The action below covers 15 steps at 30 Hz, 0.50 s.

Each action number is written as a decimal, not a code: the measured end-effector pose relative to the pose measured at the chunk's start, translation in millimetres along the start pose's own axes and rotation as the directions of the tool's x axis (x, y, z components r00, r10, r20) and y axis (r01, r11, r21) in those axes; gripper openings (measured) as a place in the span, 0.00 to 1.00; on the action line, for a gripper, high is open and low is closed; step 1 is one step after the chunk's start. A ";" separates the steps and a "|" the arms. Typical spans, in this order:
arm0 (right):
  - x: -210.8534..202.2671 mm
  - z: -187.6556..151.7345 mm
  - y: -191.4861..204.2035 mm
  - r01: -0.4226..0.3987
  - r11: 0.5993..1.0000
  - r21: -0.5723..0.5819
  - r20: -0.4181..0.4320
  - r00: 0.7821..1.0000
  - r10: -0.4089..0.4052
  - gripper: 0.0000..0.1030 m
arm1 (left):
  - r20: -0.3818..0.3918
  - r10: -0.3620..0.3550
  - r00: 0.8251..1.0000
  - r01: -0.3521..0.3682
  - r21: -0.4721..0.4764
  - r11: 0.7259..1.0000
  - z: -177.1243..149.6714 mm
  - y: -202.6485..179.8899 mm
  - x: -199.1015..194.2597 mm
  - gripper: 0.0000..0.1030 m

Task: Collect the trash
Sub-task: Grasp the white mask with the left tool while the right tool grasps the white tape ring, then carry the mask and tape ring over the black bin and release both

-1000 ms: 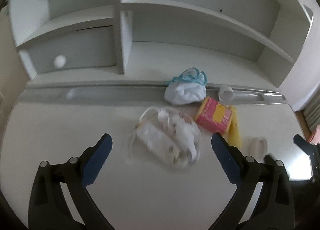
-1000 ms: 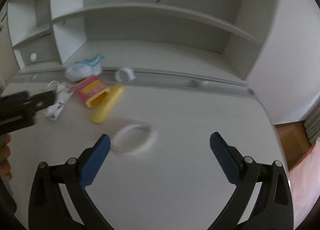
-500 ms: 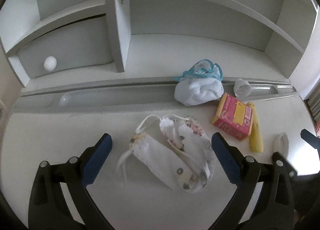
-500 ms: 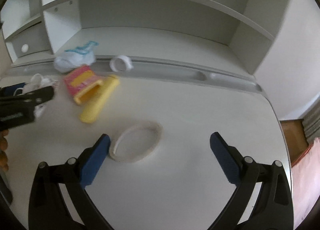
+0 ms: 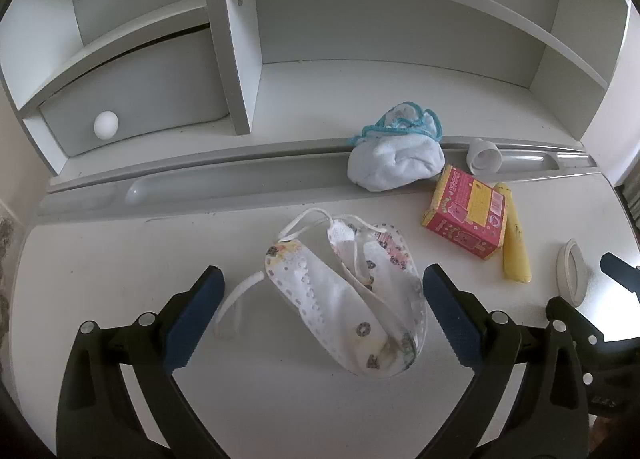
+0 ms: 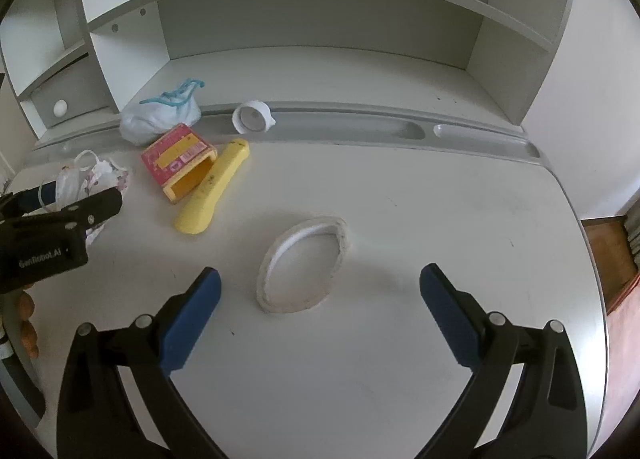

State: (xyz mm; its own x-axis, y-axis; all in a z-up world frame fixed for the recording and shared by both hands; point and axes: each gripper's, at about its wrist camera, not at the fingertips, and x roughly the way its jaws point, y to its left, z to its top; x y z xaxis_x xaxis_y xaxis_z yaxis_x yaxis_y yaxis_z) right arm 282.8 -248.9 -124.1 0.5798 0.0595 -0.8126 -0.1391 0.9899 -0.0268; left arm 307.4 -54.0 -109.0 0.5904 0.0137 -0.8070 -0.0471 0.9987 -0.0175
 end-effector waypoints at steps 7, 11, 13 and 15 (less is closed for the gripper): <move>0.2 0.2 -4.1 -0.043 0.999 0.025 0.000 0.999 0.043 0.85 | -0.006 0.007 1.000 -0.007 0.008 1.000 1.3 -5.9 3.1 0.94; -4.2 0.4 -3.1 -0.052 0.998 0.018 0.023 0.998 0.052 0.52 | 0.006 -0.012 1.000 0.012 0.022 1.000 -0.4 -4.8 -0.5 0.82; -6.7 0.6 -5.0 -0.081 0.996 0.029 0.029 0.996 0.080 0.42 | 0.026 -0.072 0.997 0.071 0.041 0.997 -2.2 -5.6 -10.6 0.26; -8.7 -0.1 -7.8 -0.104 0.994 0.042 0.034 0.994 0.103 0.41 | 0.008 -0.135 0.991 0.136 -0.006 0.991 -2.6 -2.2 -15.6 0.20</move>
State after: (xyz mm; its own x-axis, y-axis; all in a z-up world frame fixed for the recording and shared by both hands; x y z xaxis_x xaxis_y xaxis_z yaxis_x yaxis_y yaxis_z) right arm 278.8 -257.1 -116.9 0.5895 0.1656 -0.7906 -0.1652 0.9828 0.0827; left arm 296.2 -56.5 -97.9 0.5981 -0.1214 -0.7922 0.0288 0.9911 -0.1301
